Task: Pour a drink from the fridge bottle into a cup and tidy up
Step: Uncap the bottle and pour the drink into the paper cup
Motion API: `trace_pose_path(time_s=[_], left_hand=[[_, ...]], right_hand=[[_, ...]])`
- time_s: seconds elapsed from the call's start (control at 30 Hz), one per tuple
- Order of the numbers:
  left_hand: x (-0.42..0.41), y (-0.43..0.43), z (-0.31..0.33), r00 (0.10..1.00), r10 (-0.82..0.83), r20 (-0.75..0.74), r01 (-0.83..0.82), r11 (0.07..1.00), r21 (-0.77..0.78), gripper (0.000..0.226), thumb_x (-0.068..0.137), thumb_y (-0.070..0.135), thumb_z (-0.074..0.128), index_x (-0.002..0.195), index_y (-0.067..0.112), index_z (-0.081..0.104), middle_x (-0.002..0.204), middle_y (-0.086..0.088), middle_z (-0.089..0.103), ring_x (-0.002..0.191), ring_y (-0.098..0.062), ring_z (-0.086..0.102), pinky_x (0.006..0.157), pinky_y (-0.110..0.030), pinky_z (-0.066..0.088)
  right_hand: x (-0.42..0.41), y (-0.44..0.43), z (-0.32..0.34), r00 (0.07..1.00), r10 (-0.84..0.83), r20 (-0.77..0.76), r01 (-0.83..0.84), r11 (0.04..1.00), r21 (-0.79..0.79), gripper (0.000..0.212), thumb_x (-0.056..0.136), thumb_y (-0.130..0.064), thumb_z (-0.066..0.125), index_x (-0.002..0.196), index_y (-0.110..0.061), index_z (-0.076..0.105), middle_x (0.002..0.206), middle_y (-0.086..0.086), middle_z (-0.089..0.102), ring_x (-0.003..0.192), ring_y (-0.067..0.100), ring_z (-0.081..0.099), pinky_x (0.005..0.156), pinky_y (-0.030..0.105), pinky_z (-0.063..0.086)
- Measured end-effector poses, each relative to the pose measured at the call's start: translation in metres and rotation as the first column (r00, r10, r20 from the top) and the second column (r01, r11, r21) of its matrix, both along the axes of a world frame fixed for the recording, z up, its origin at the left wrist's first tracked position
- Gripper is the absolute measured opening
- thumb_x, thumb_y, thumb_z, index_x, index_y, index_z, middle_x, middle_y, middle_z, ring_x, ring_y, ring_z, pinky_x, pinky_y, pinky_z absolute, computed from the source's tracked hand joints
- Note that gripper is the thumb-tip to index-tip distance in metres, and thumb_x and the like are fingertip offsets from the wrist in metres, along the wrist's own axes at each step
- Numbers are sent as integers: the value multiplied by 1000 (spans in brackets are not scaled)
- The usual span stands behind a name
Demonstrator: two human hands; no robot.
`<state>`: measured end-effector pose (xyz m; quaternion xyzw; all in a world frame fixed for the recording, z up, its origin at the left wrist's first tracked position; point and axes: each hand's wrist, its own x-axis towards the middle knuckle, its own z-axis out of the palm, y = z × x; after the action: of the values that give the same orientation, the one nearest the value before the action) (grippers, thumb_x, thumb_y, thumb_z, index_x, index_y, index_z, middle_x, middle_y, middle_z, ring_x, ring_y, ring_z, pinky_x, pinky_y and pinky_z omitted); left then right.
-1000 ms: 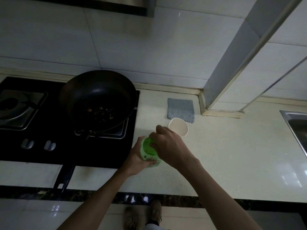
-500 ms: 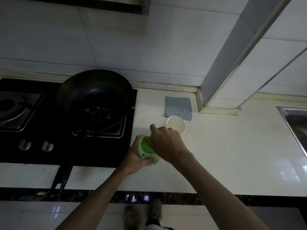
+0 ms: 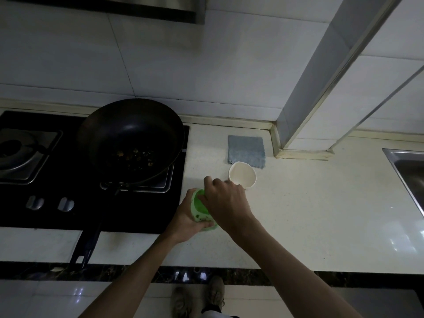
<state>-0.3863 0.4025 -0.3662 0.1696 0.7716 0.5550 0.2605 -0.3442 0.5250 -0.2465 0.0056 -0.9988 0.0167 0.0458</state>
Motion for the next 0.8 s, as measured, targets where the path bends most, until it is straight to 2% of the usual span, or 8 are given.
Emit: trace_pose_path(time_s=[0.07, 0.17, 0.27, 0.33, 0.43, 0.53, 0.67, 0.8], left_hand=[[0, 0, 0, 1000, -2, -2, 2, 1000, 0, 83, 63, 15, 90, 117, 50, 37, 113, 6, 62, 101, -5, 64, 74, -20, 56], [2, 1, -3, 1000, 9, 1, -9, 1000, -6, 84, 63, 21, 90, 123, 44, 38, 113, 8, 62, 102, -7, 64, 74, -20, 56], [3, 2, -3, 1000, 21, 17, -21, 1000, -8, 83, 65, 17, 89, 126, 39, 37, 111, 7, 62, 101, -5, 63, 72, -14, 55], [2, 1, -4, 1000, 11, 7, -11, 1000, 3, 85, 65, 16, 89, 126, 43, 37, 112, 9, 61, 101, -3, 62, 76, -20, 56], [2, -1, -8, 1000, 9, 5, -9, 1000, 21, 87, 59, 21, 90, 129, 33, 41, 114, 4, 62, 105, -13, 64, 85, -38, 58], [1, -1, -8, 1000, 14, 15, -15, 1000, 18, 87, 53, 30, 90, 125, 36, 42, 118, 5, 60, 109, -14, 62, 92, -38, 55], [2, -1, -11, 999, 33, 14, -33, 999, 42, 86, 52, 30, 92, 122, 41, 43, 117, 5, 62, 108, -14, 62, 89, -32, 55], [4, 0, -9, 999, 39, 0, -39, 998, 46, 83, 52, 28, 91, 115, 53, 43, 113, 7, 62, 104, -10, 64, 83, -26, 55]], right_hand=[[4, 3, -3, 996, 65, -57, -61, 996, 60, 37, 71, -30, 85, 95, -9, 64, 81, 8, 69, 71, 24, 67, 47, 29, 42], [10, 9, -7, 980, 180, -90, -178, 984, 25, 53, 53, -18, 92, 99, -10, 68, 87, 11, 65, 78, 25, 62, 47, 32, 47], [13, 18, -5, 951, 277, -136, -284, 958, -34, 59, 56, -13, 91, 109, -10, 66, 104, 13, 63, 91, 28, 59, 62, 42, 55], [15, 23, -2, 944, 268, -191, -293, 949, -119, 50, 67, -13, 86, 112, -12, 64, 110, 9, 64, 99, 26, 57, 74, 39, 51], [26, 37, -9, 928, 105, -357, -257, 876, -409, 22, 81, -12, 76, 99, -8, 65, 102, 4, 67, 95, 19, 57, 80, 31, 49], [55, 56, -39, 875, -183, -447, -138, 792, -595, 20, 75, -7, 82, 89, -6, 67, 92, 0, 69, 89, 15, 56, 79, 20, 45], [97, 68, -108, 857, -393, -334, 98, 760, -643, 28, 67, -1, 87, 89, -8, 70, 90, -13, 63, 83, 11, 53, 70, 17, 45], [118, 74, -163, 874, -473, -111, 284, 683, -672, 29, 68, -1, 87, 89, -13, 70, 93, -8, 70, 84, 10, 56, 71, 19, 50]])
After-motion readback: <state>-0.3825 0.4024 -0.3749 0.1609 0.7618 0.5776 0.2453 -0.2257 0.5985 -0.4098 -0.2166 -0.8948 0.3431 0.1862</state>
